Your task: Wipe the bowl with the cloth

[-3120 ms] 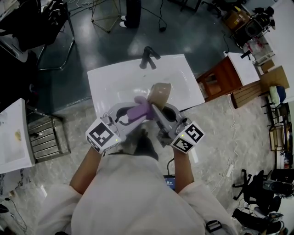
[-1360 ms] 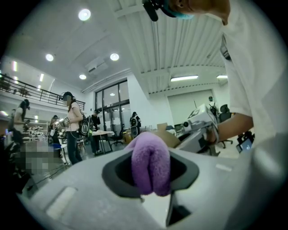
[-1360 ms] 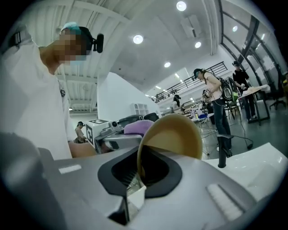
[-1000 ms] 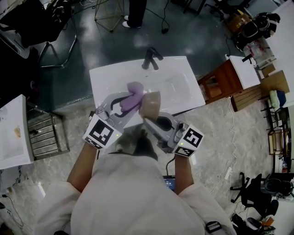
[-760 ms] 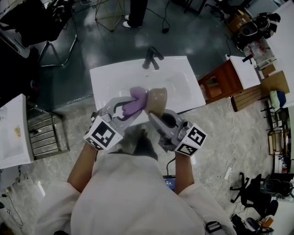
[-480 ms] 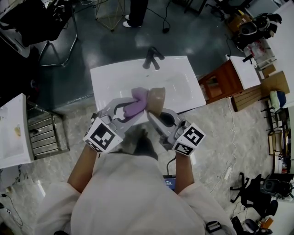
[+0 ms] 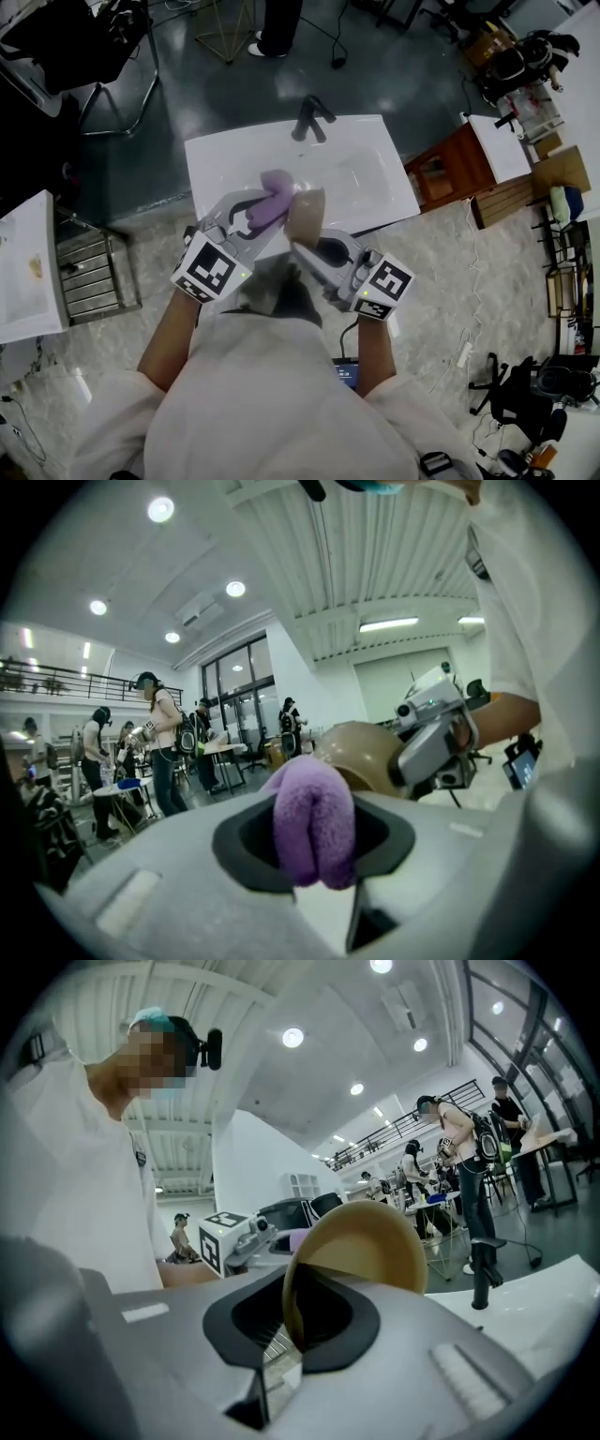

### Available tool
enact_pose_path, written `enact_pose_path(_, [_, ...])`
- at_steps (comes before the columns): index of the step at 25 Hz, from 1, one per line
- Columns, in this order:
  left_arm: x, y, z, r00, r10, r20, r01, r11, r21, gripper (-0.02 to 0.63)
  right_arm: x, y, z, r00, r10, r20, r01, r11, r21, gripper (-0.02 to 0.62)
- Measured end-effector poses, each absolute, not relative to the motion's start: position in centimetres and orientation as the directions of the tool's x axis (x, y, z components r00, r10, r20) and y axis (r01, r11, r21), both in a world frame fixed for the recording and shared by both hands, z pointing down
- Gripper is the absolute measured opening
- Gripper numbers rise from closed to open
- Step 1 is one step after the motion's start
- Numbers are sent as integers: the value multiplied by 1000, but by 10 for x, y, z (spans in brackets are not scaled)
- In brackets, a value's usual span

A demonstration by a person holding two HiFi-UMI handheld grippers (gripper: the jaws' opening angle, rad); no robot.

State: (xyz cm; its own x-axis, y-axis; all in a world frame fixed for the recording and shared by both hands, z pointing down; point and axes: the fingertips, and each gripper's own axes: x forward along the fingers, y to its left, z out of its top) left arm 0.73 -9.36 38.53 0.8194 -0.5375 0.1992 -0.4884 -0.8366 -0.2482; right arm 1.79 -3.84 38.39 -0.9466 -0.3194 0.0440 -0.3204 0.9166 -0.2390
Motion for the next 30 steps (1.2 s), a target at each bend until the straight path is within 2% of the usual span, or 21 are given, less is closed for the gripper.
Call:
enact_pose_path(6, [18,-85,404,860,-439,262,-396,-896,-200,114,30,-44,376,-944,-327,-43,-297,899,-321,25])
enact_pose_path(10, [18,-76,406,872,-404,276,-362,-912,-191,114,32,-47,378,-932,-359,-37,-329,887,-325,23])
enact_pose_path(15, [21,-72,393,887,-395,240,-361,-916,-174,114,34,-58,384,-905,-425,31,-417,867,-272,15])
enact_pose_path(23, [9,-79,371,876,-463,134,-445,-884,-146,114,27,-53,393,-900,-418,120,-434,879,-195,14])
enact_pose_path(30, [-6,-93,365,807,-576,128,-539,-809,-235,115,46,-76,405,-736,-613,288,-650,759,-44,14])
